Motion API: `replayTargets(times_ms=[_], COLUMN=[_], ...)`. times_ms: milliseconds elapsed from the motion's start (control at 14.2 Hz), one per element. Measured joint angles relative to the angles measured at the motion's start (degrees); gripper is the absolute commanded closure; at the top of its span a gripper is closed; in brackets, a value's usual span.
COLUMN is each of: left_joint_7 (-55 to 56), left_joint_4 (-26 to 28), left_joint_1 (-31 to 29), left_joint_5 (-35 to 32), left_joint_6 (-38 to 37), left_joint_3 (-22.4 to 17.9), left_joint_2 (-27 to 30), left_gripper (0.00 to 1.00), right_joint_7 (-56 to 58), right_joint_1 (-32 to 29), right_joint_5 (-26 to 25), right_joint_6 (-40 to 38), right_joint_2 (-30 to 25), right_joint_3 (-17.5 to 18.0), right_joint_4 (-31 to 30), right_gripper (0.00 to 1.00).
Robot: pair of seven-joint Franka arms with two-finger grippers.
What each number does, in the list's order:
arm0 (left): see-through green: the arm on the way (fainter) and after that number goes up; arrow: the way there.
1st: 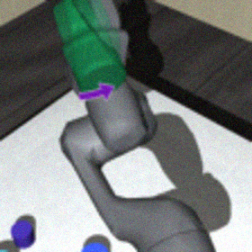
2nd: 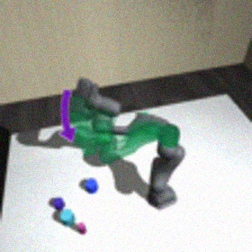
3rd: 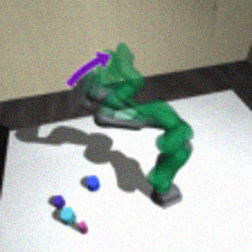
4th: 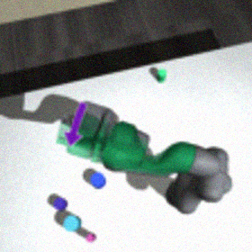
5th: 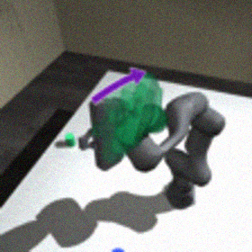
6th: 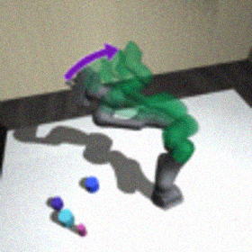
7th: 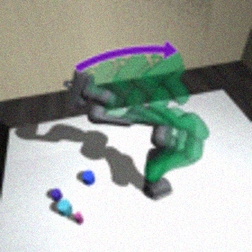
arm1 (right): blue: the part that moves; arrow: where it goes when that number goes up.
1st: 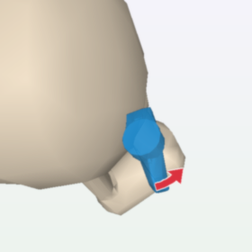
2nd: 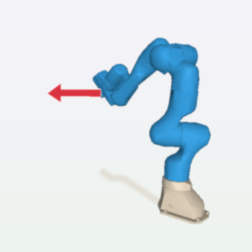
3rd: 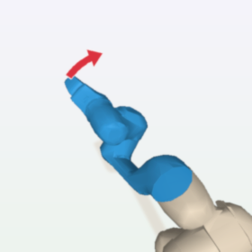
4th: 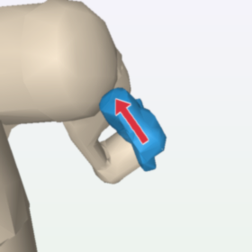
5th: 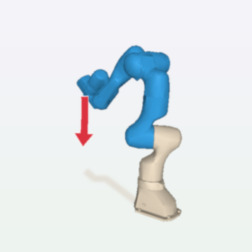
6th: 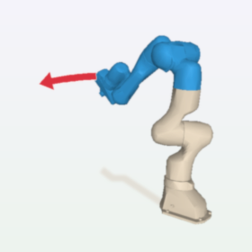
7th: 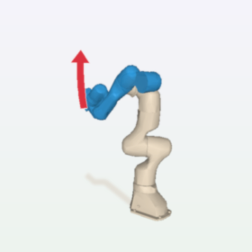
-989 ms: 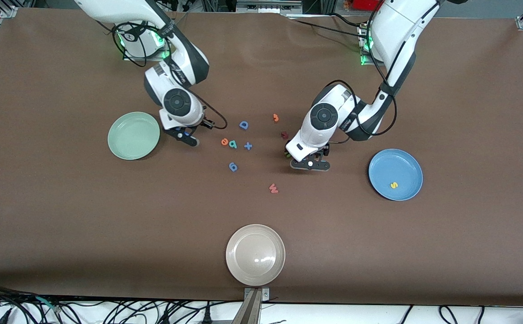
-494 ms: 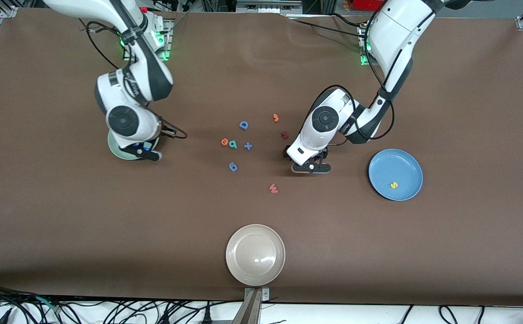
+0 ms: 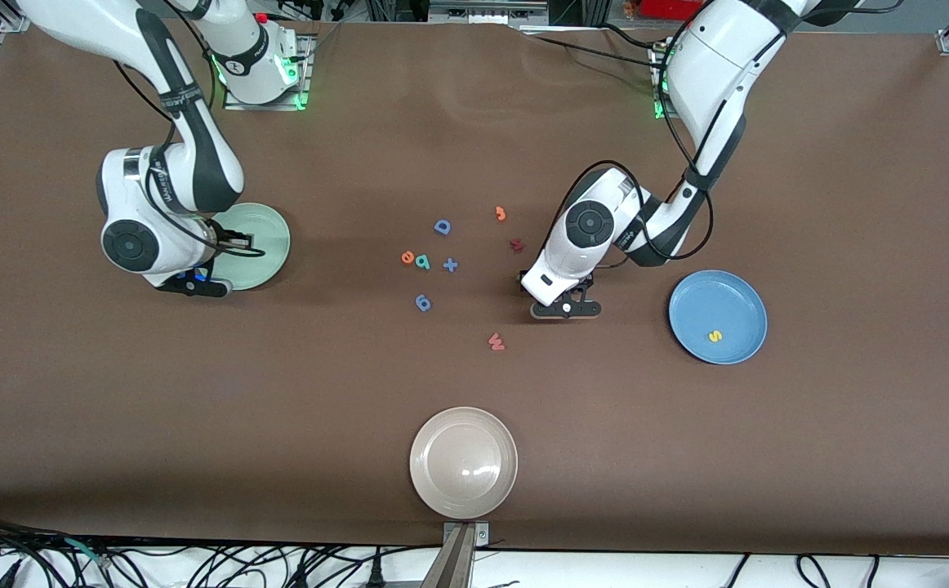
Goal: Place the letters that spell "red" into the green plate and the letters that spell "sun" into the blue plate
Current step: 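Grasp the yellow u with the left gripper while the right gripper drops r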
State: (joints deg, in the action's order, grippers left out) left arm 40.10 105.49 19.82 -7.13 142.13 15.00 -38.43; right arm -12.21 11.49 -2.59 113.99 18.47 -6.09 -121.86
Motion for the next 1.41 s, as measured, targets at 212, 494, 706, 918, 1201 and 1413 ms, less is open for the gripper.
replayTargets(times_ms=[212, 494, 706, 918, 1201, 1413], left_joint_7=[1.1, 2.3, 2.4, 2.4, 2.4, 2.4], left_joint_4=[-0.8, -1.3, -1.3, -1.3, -1.4, -2.0], left_joint_1=[0.0, 0.0, 0.0, 0.0, 0.0, -0.2], left_joint_5=[0.0, 0.0, 0.0, 0.0, 0.0, 0.0], left_joint_6=[0.0, 0.0, 0.0, 0.0, 0.0, -0.8], left_joint_3=[0.0, -0.1, -0.2, -0.3, -0.3, -0.6], left_joint_2=[-0.3, -0.5, -0.5, -0.5, -0.5, -0.4], left_gripper=[0.42, 0.63, 0.65, 0.83, 0.87, 0.87], right_joint_7=[1.4, 1.6, 1.6, 1.6, 1.6, 1.6], right_joint_1=[0.1, 0.3, 0.3, 0.3, 0.5, 0.7], right_joint_5=[0.0, 0.1, 0.1, 0.1, 0.1, 2.4], right_joint_6=[3.1, 6.6, 7.0, 7.3, 4.3, -4.3], right_joint_2=[0.1, 0.3, 0.7, 0.1, -4.6, -8.3], right_joint_3=[-0.7, -0.7, -0.7, -0.7, -0.7, -0.4], right_joint_4=[-4.3, -7.2, -7.5, -7.1, -4.6, -0.1], right_gripper=[0.88, 0.63, 0.14, 0.02, 0.02, 0.01])
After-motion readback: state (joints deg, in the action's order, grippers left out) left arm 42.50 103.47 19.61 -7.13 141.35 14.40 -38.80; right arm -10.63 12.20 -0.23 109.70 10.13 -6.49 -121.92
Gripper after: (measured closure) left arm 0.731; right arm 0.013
